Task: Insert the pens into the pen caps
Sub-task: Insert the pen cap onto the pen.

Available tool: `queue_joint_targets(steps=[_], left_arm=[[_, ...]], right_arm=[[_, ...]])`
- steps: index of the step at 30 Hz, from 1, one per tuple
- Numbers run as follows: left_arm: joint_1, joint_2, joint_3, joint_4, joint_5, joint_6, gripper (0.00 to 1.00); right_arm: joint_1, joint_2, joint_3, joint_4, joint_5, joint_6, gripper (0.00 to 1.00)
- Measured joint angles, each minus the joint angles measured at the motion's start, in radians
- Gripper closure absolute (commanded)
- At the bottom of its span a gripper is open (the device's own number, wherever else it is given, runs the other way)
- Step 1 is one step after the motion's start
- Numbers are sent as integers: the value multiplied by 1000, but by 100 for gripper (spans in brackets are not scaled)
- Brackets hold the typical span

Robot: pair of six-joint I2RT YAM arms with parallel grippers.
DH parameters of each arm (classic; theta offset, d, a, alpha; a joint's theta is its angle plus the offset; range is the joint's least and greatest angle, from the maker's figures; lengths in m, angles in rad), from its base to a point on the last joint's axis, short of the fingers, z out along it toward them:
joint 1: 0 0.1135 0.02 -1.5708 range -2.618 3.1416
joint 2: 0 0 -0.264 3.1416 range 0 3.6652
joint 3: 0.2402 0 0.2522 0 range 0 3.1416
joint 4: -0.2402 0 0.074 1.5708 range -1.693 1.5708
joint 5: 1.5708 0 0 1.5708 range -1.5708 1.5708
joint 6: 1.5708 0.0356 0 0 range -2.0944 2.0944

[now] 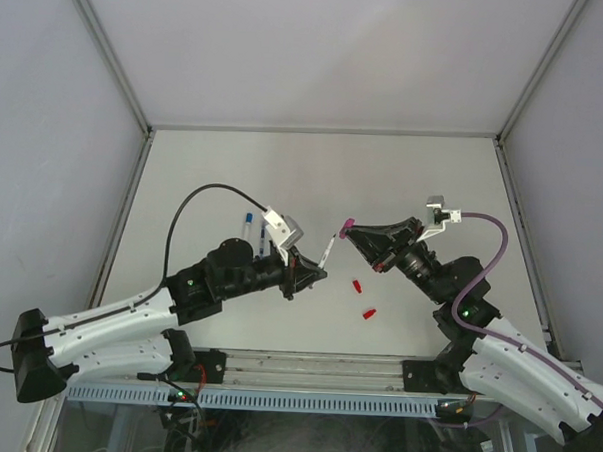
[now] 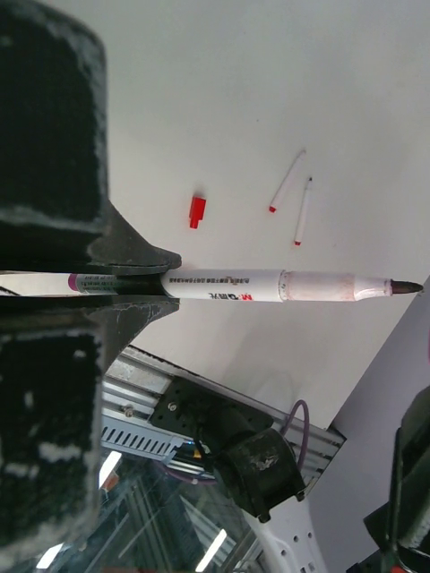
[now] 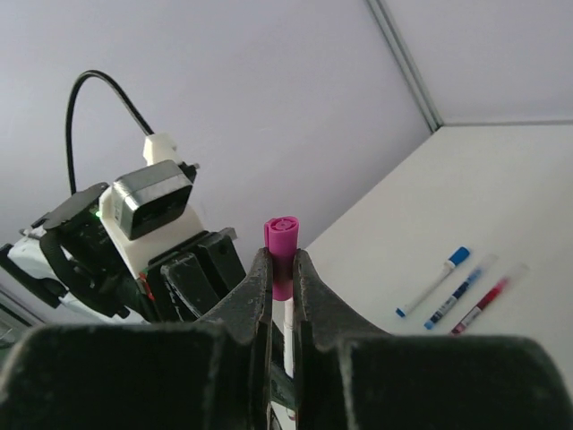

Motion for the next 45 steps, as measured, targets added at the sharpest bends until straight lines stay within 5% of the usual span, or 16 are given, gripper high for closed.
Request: queue_joint_targets(steps=[45], left_arm=[[-24, 14, 3, 0, 39, 17, 100]], right_arm=[[0, 22, 0, -4, -21, 21, 100]])
